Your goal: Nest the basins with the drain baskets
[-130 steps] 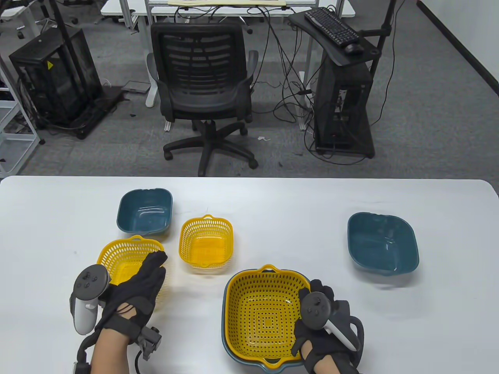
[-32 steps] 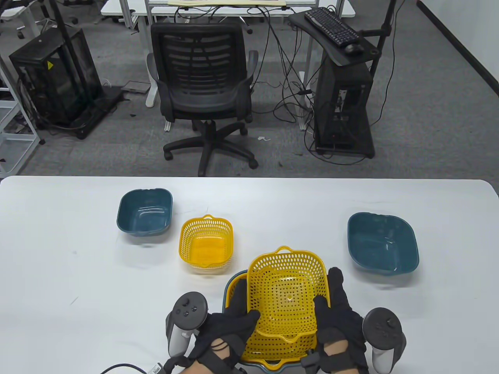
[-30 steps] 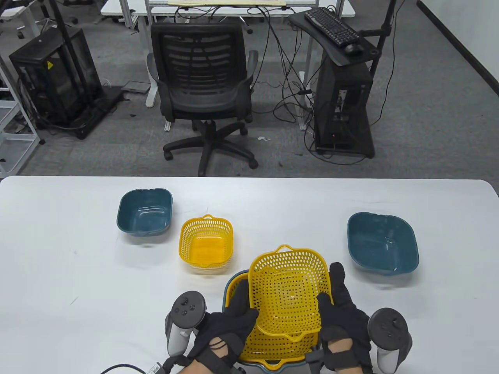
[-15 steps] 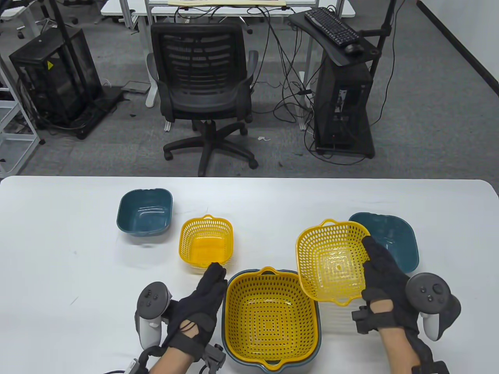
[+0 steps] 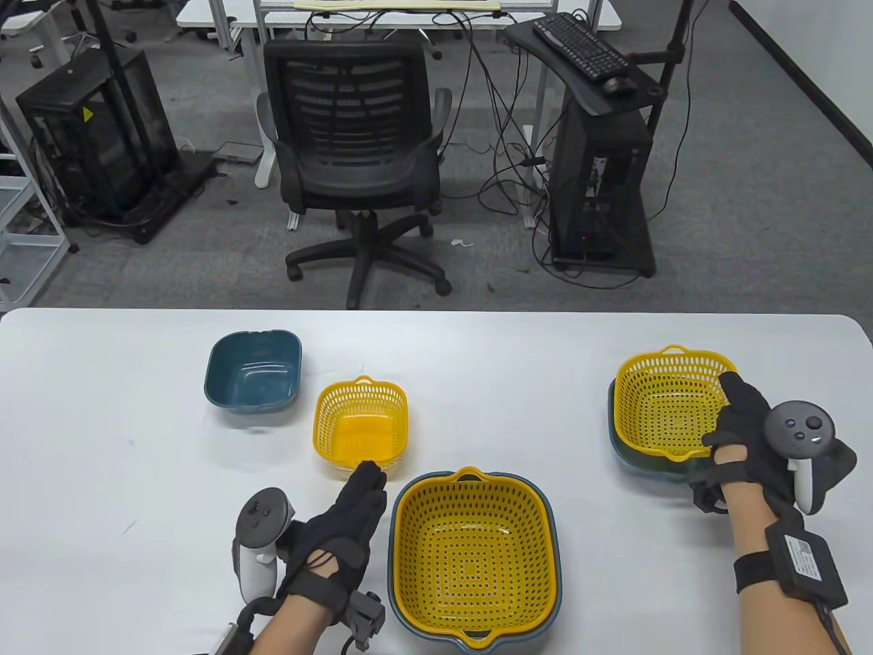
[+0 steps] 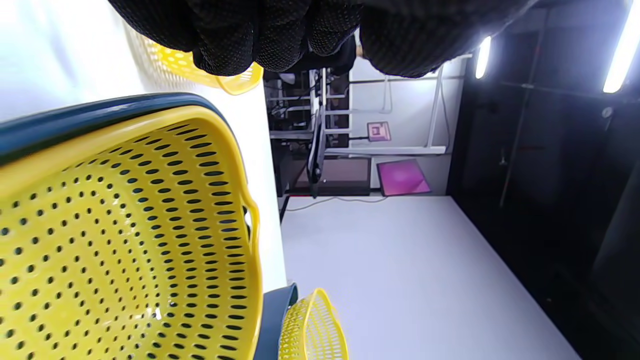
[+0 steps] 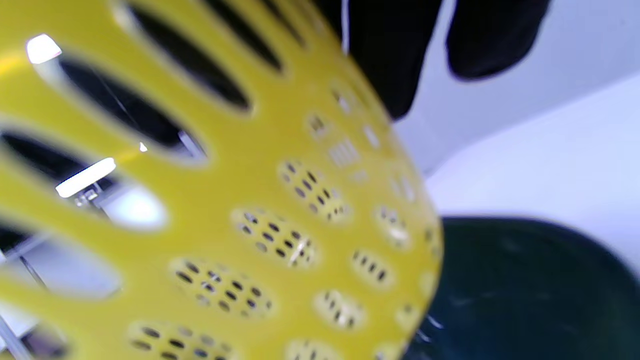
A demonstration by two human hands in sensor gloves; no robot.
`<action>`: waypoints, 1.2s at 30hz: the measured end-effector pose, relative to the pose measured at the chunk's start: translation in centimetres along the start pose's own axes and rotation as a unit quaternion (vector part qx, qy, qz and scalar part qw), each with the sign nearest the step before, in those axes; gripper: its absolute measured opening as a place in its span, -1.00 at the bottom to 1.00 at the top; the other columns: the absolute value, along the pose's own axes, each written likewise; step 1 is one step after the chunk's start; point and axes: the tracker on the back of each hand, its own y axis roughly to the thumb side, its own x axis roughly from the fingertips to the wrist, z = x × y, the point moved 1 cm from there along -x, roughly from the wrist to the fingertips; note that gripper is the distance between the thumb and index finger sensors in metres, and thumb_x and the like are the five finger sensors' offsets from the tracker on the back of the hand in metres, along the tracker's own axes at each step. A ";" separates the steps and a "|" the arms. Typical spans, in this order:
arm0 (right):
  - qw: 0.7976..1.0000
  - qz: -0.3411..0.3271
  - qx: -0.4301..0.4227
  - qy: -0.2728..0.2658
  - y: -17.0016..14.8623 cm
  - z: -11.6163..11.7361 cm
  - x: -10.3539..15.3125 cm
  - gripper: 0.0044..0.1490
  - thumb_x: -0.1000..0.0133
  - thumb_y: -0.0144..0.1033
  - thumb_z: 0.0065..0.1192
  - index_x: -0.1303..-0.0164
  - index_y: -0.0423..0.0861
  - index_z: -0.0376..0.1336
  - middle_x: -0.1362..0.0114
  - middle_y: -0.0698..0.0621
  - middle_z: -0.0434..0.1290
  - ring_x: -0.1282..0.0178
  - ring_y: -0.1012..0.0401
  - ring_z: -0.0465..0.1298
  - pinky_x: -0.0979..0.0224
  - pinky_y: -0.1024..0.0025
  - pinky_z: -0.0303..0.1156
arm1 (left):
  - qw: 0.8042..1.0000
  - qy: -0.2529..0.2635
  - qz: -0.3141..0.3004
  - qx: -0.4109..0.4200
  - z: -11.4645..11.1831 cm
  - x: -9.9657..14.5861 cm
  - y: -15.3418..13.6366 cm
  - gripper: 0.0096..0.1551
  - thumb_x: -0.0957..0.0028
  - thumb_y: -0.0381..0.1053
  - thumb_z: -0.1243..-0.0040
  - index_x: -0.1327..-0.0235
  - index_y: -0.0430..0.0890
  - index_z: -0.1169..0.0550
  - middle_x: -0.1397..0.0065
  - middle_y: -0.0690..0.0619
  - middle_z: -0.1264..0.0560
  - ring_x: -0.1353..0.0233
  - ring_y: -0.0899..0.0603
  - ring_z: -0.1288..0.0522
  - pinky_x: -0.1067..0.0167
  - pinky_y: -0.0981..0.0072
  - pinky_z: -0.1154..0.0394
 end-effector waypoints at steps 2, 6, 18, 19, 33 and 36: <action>0.999 0.019 0.015 0.025 -1.5 1.2 -0.2 -0.42 -0.05 -0.35 0.34 -0.30 0.25 0.35 -0.50 0.05 0.45 -0.49 -0.13 0.41 -0.37 -0.30 0.33 | 1.000 -0.003 0.003 -0.004 -0.1 -0.1 -0.2 -0.17 -0.14 0.13 -0.09 -0.65 -0.06 -0.15 -0.65 -0.18 -0.16 -0.59 -0.38 -0.25 -0.42 -0.18 -0.23; 0.997 0.038 0.043 0.054 -3.0 3.1 -0.1 -0.40 -0.06 -0.33 0.32 -0.34 0.24 0.30 -0.56 0.07 0.32 -0.55 -0.07 0.32 -0.39 -0.30 0.29 | 1.000 -0.006 0.005 -0.008 -0.2 -0.2 -0.3 -0.18 -0.14 0.13 -0.09 -0.65 -0.06 -0.15 -0.65 -0.18 -0.16 -0.59 -0.37 -0.24 -0.42 -0.18 -0.23; 0.985 0.067 0.081 0.136 -3.2 5.1 -0.5 -0.37 -0.07 -0.41 0.27 -0.38 0.17 0.26 -0.67 -0.10 -0.01 -0.40 -0.20 0.45 -0.29 -0.23 0.42 | 0.999 -0.033 0.013 -0.022 -0.6 -0.4 -0.5 -0.17 -0.14 0.14 -0.09 -0.65 -0.06 -0.16 -0.65 -0.19 -0.17 -0.59 -0.38 -0.24 -0.42 -0.19 -0.22; 0.984 0.068 0.084 0.142 -3.2 5.2 -0.6 -0.37 -0.07 -0.41 0.27 -0.38 0.17 0.27 -0.66 -0.11 0.04 -0.34 -0.19 0.50 -0.24 -0.18 0.47 | 0.999 -0.033 0.013 -0.021 -0.6 -0.5 -0.5 -0.17 -0.14 0.14 -0.09 -0.65 -0.06 -0.16 -0.65 -0.19 -0.17 -0.59 -0.38 -0.24 -0.42 -0.19 -0.22; 0.985 0.076 0.006 0.154 -1.5 4.4 0.1 -0.24 -0.02 -0.55 0.19 -0.48 -0.12 0.09 -0.61 -0.20 0.06 0.15 -0.14 0.56 0.23 0.10 0.53 | 0.999 -0.031 0.015 -0.018 -0.3 -0.4 -0.4 -0.17 -0.14 0.14 -0.09 -0.65 -0.06 -0.16 -0.65 -0.19 -0.17 -0.59 -0.38 -0.23 -0.42 -0.19 -0.22; 0.982 0.055 -0.051 0.176 1.4 2.9 1.2 -0.23 -0.04 -0.54 0.17 -0.50 -0.12 0.04 -0.63 -0.20 -0.01 0.13 -0.13 0.55 0.20 0.10 0.53 | 0.999 -0.030 0.015 -0.018 -0.2 -0.4 -0.3 -0.17 -0.14 0.14 -0.09 -0.65 -0.06 -0.16 -0.65 -0.19 -0.17 -0.59 -0.39 -0.23 -0.42 -0.19 -0.22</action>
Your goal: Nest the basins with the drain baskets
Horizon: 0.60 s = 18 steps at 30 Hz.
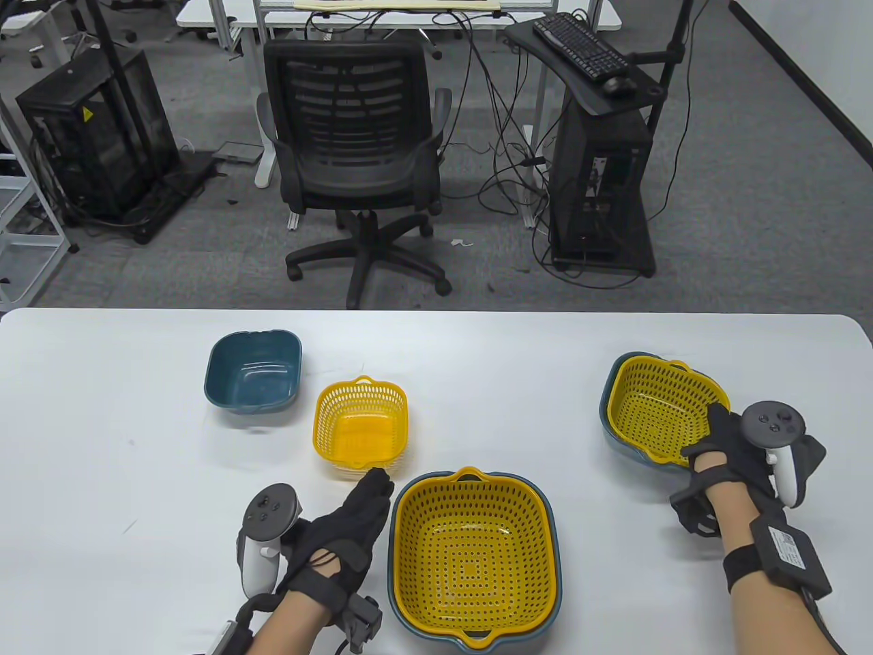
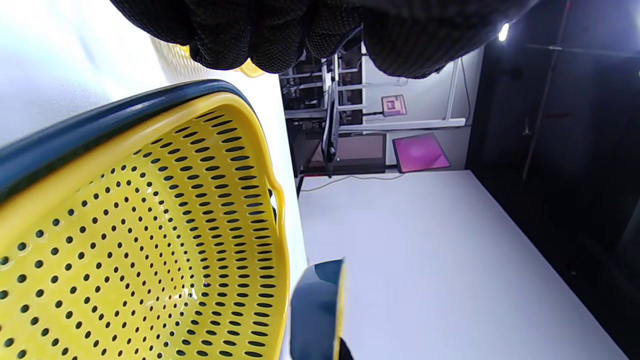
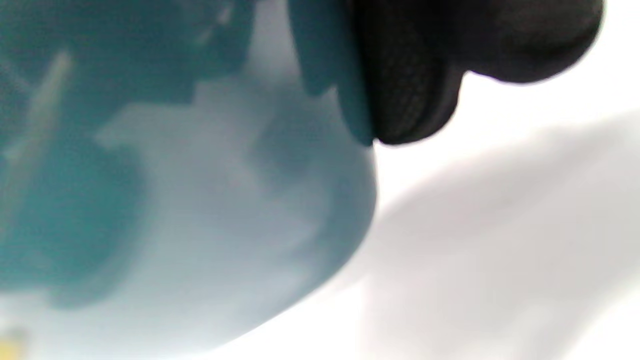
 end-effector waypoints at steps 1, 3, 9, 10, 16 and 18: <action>1.000 -0.012 -0.010 0.005 0.9 -0.2 0.7 -0.22 -0.05 -0.52 0.17 -0.51 -0.13 0.02 -0.64 -0.20 -0.06 0.11 -0.12 0.54 0.18 0.11 0.52 | 1.000 0.001 0.000 0.000 0.0 0.0 0.0 -0.17 -0.14 0.14 -0.09 -0.65 -0.06 -0.16 -0.65 -0.18 -0.17 -0.59 -0.39 -0.23 -0.42 -0.19 -0.22; 0.998 -0.059 -0.029 0.021 3.5 -0.6 3.0 -0.19 -0.07 -0.45 0.18 -0.54 -0.13 -0.03 -0.65 -0.21 -0.12 0.09 -0.12 0.53 0.16 0.12 0.52 | 1.000 0.003 0.000 0.000 0.1 0.0 0.0 -0.17 -0.14 0.14 -0.09 -0.65 -0.06 -0.16 -0.65 -0.19 -0.17 -0.59 -0.39 -0.23 -0.42 -0.19 -0.22; 0.980 -0.184 -0.047 0.060 9.2 0.7 12.5 -0.15 -0.12 -0.32 0.19 -0.57 -0.19 -0.07 -0.66 -0.25 -0.19 0.03 -0.17 0.51 0.09 0.07 0.51 | 0.999 0.037 -0.011 0.013 1.6 0.3 0.3 -0.18 -0.14 0.14 -0.09 -0.65 -0.06 -0.18 -0.65 -0.18 -0.19 -0.59 -0.38 -0.24 -0.42 -0.19 -0.23; 0.976 -0.201 -0.029 0.075 9.9 1.6 14.5 -0.14 -0.12 -0.30 0.19 -0.57 -0.19 -0.07 -0.66 -0.26 -0.20 0.03 -0.17 0.51 0.09 0.06 0.51 | 0.999 0.048 -0.013 0.017 2.1 0.4 0.3 -0.19 -0.14 0.14 -0.09 -0.65 -0.06 -0.19 -0.65 -0.18 -0.19 -0.59 -0.38 -0.25 -0.42 -0.18 -0.23; 0.960 -0.239 0.054 0.132 10.5 7.7 22.1 -0.10 -0.15 -0.20 0.19 -0.59 -0.24 -0.09 -0.66 -0.28 -0.28 0.00 -0.26 0.48 0.07 -0.02 0.48 | 0.994 0.106 -0.022 0.023 4.4 1.0 0.6 -0.19 -0.14 0.14 -0.09 -0.64 -0.05 -0.20 -0.65 -0.17 -0.21 -0.59 -0.38 -0.26 -0.42 -0.18 -0.23; 0.954 -0.237 0.111 0.146 10.5 9.7 23.4 -0.10 -0.16 -0.18 0.17 -0.59 -0.24 -0.11 -0.67 -0.27 -0.29 -0.02 -0.27 0.46 0.04 -0.04 0.47 | 0.992 0.123 -0.023 0.022 5.0 1.2 0.6 -0.20 -0.14 0.14 -0.09 -0.64 -0.05 -0.20 -0.65 -0.17 -0.21 -0.59 -0.37 -0.26 -0.42 -0.18 -0.23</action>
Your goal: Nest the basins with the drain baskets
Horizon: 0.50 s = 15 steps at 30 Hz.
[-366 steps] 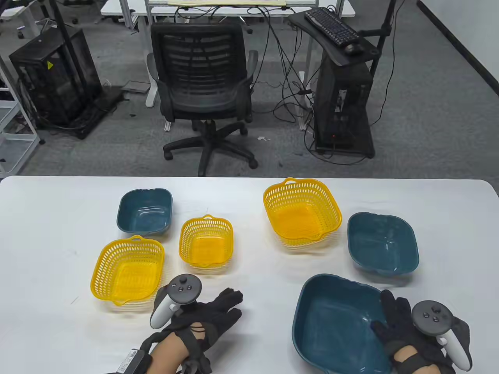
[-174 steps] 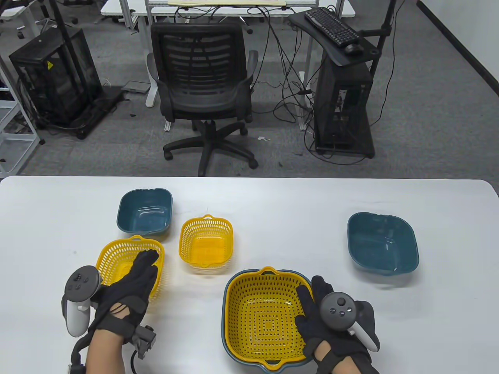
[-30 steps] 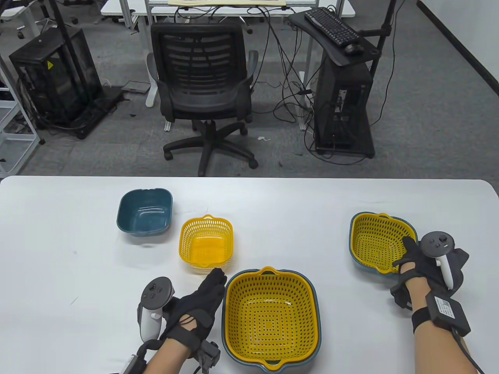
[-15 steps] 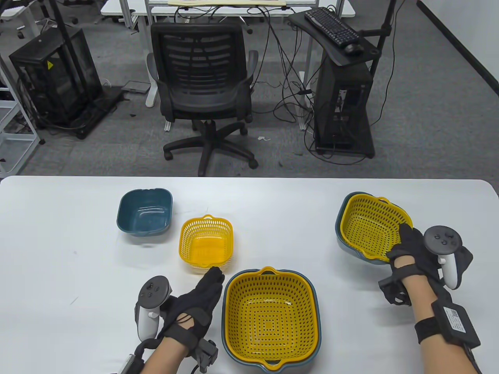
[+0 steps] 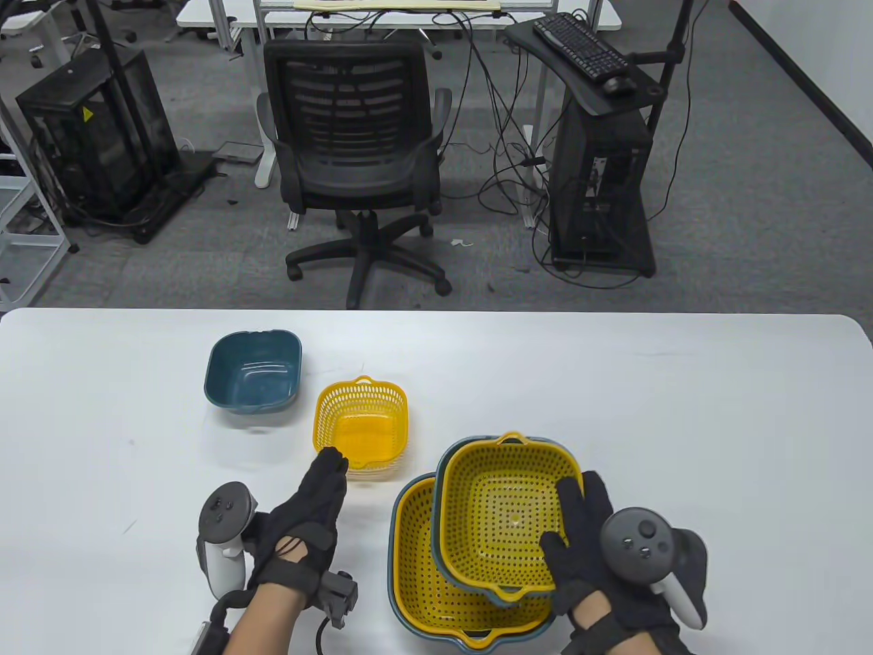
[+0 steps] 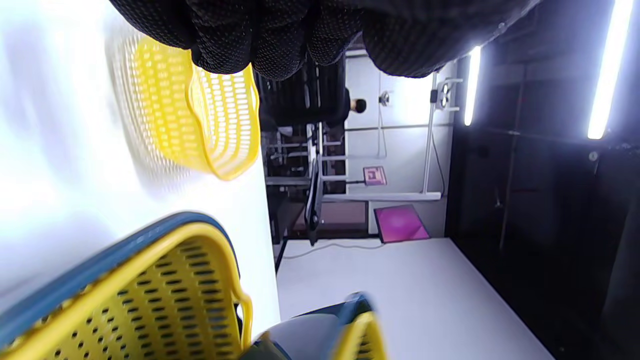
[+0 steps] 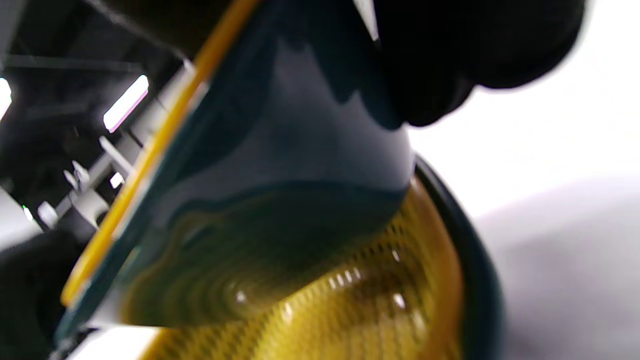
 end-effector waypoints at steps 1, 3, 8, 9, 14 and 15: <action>1.000 0.002 0.012 0.000 0.2 0.4 0.0 -0.10 -0.16 -0.19 0.17 -0.59 -0.24 -0.10 -0.67 -0.27 -0.28 -0.02 -0.26 0.46 0.04 -0.04 0.47 | 1.000 0.003 -0.001 -0.001 0.1 0.0 0.0 -0.19 -0.13 0.14 -0.09 -0.64 -0.05 -0.20 -0.65 -0.17 -0.21 -0.59 -0.38 -0.25 -0.42 -0.18 -0.24; 0.999 0.008 0.037 0.009 1.0 1.5 -0.1 -0.11 -0.16 -0.19 0.17 -0.59 -0.22 -0.10 -0.67 -0.27 -0.25 -0.04 -0.29 0.44 0.02 -0.08 0.45 | 1.000 0.006 0.001 -0.001 0.4 0.0 0.0 -0.20 -0.14 0.14 -0.09 -0.64 -0.05 -0.20 -0.65 -0.17 -0.21 -0.59 -0.37 -0.25 -0.42 -0.17 -0.24; 0.997 0.023 0.063 0.036 1.8 3.3 -0.6 -0.11 -0.16 -0.19 0.17 -0.59 -0.25 -0.08 -0.67 -0.31 -0.20 -0.38 -0.35 0.22 -0.21 -0.27 0.29 | 1.000 0.002 0.003 0.001 0.4 -0.1 -0.1 -0.20 -0.14 0.14 -0.09 -0.64 -0.05 -0.21 -0.64 -0.17 -0.21 -0.59 -0.37 -0.26 -0.42 -0.17 -0.24; 0.996 0.029 0.074 0.048 1.7 3.8 -0.8 -0.11 -0.17 -0.17 0.16 -0.60 -0.27 -0.08 -0.67 -0.33 -0.20 -0.47 -0.38 0.12 -0.28 -0.35 0.23 | 1.000 0.002 0.003 0.000 0.4 -0.1 -0.1 -0.19 -0.14 0.14 -0.09 -0.64 -0.06 -0.20 -0.64 -0.18 -0.21 -0.58 -0.37 -0.26 -0.42 -0.17 -0.24; 0.987 0.061 0.101 0.105 0.6 5.8 -1.6 -0.04 -0.19 -0.09 0.13 -0.60 -0.28 -0.18 -0.65 -0.29 -0.42 -0.60 -0.36 -0.32 -0.43 -0.51 -0.09 | 1.000 0.013 0.004 0.004 0.6 -0.1 -0.3 -0.20 -0.13 0.14 -0.09 -0.64 -0.05 -0.22 -0.64 -0.17 -0.22 -0.58 -0.37 -0.27 -0.42 -0.17 -0.25; 0.987 0.066 0.099 0.111 0.3 6.1 -1.7 -0.03 -0.19 -0.09 0.13 -0.60 -0.29 -0.18 -0.64 -0.28 -0.45 -0.59 -0.34 -0.35 -0.43 -0.51 -0.09 | 1.000 0.013 0.006 0.000 0.6 -0.1 -0.3 -0.20 -0.13 0.14 -0.09 -0.64 -0.05 -0.21 -0.64 -0.17 -0.22 -0.58 -0.37 -0.27 -0.42 -0.17 -0.25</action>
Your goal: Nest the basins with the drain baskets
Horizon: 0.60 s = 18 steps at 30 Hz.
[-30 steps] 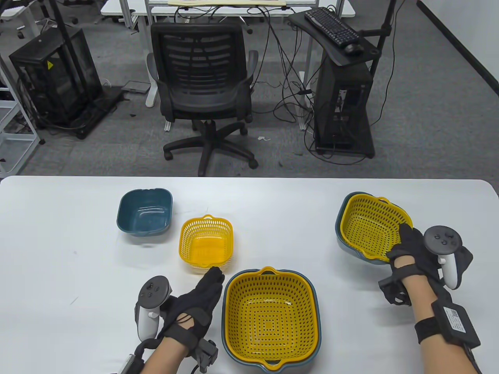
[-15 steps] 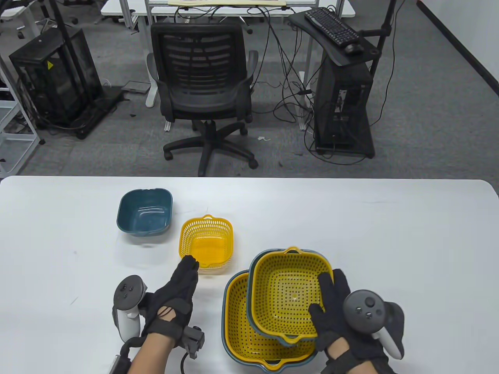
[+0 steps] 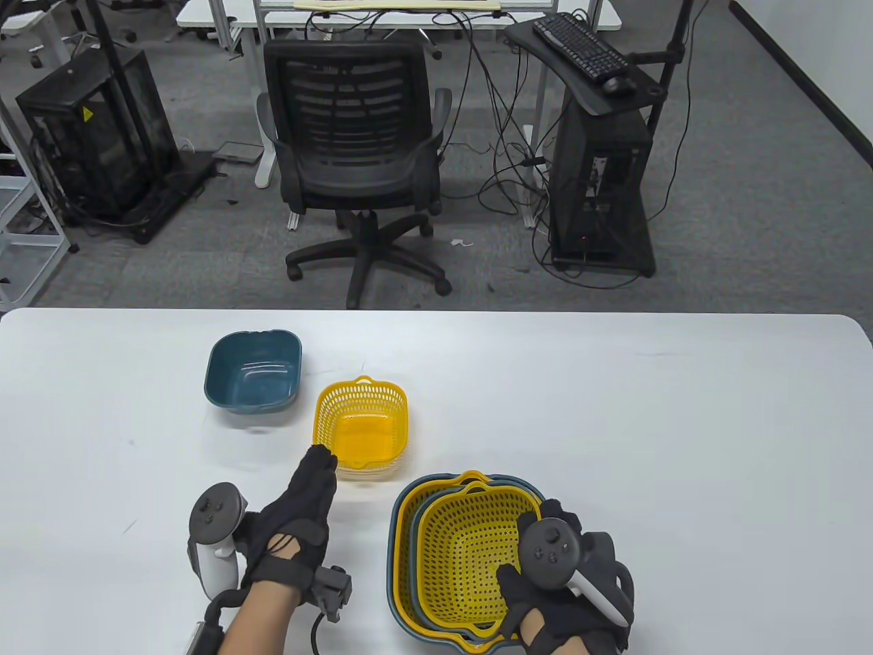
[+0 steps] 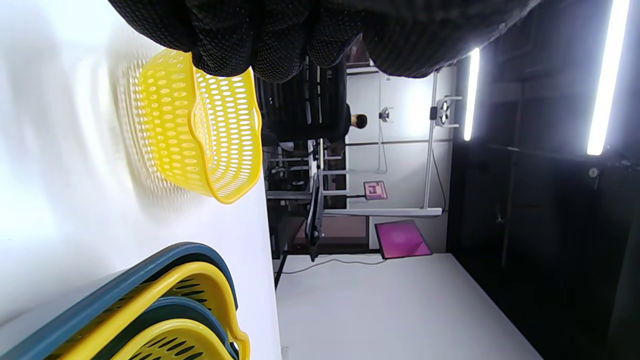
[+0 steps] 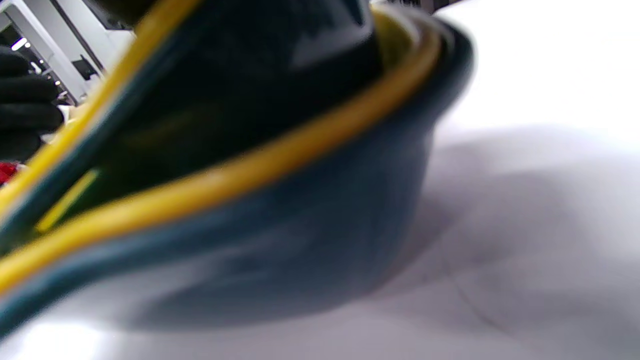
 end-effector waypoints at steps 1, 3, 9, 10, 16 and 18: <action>1.000 0.004 -0.003 0.018 -0.2 0.5 -0.2 -0.02 -0.20 -0.08 0.13 -0.60 -0.28 -0.21 -0.62 -0.25 -0.50 -0.58 -0.31 -0.41 -0.44 -0.50 -0.12 | 1.000 0.003 0.001 -0.002 0.0 0.0 -0.1 -0.20 -0.13 0.14 -0.09 -0.64 -0.05 -0.22 -0.64 -0.17 -0.22 -0.58 -0.37 -0.27 -0.42 -0.17 -0.25; 0.999 0.015 0.007 0.034 -0.5 1.3 -0.5 -0.01 -0.20 -0.07 0.12 -0.59 -0.29 -0.23 -0.60 -0.24 -0.54 -0.56 -0.29 -0.45 -0.44 -0.51 -0.15 | 1.000 0.006 0.004 -0.007 0.1 -0.1 -0.3 -0.20 -0.13 0.14 -0.09 -0.64 -0.05 -0.22 -0.64 -0.17 -0.23 -0.58 -0.37 -0.27 -0.42 -0.17 -0.25; 0.999 -0.029 -0.011 0.027 -1.5 2.5 0.0 -0.07 -0.17 -0.03 0.11 -0.63 -0.19 -0.10 -0.57 -0.15 -0.63 -0.49 -0.23 -0.61 -0.45 -0.49 -0.21 | 0.999 0.034 0.010 -0.034 0.8 -0.7 -1.2 -0.21 -0.13 0.14 -0.09 -0.64 -0.05 -0.23 -0.64 -0.17 -0.23 -0.58 -0.37 -0.28 -0.42 -0.16 -0.25; 0.998 -0.047 -0.034 0.030 -1.7 2.4 0.2 -0.08 -0.17 -0.03 0.12 -0.64 -0.15 -0.10 -0.57 -0.14 -0.63 -0.48 -0.23 -0.63 -0.45 -0.49 -0.23 | 0.998 0.038 0.013 -0.043 0.9 -0.9 -1.4 -0.21 -0.14 0.14 -0.09 -0.64 -0.05 -0.22 -0.64 -0.17 -0.23 -0.58 -0.36 -0.27 -0.42 -0.16 -0.25; 0.987 -0.098 -0.122 -0.037 -2.8 -0.1 1.0 -0.10 -0.17 -0.03 0.12 -0.63 -0.14 -0.07 -0.61 -0.17 -0.58 -0.47 -0.25 -0.63 -0.44 -0.49 -0.25 | 0.989 0.096 -0.010 -0.115 1.9 -1.8 0.6 -0.19 -0.13 0.14 -0.10 -0.64 -0.04 -0.20 -0.65 -0.17 -0.18 -0.59 -0.41 -0.21 -0.43 -0.22 -0.21; 0.984 -0.104 -0.134 -0.057 -3.0 -0.8 1.3 -0.10 -0.16 -0.03 0.12 -0.63 -0.15 -0.06 -0.62 -0.18 -0.56 -0.48 -0.26 -0.61 -0.44 -0.50 -0.24 | 0.986 0.084 -0.049 -0.139 1.6 -2.1 3.4 -0.21 -0.13 0.15 -0.10 -0.64 -0.03 -0.23 -0.65 -0.16 -0.22 -0.60 -0.41 -0.22 -0.43 -0.24 -0.21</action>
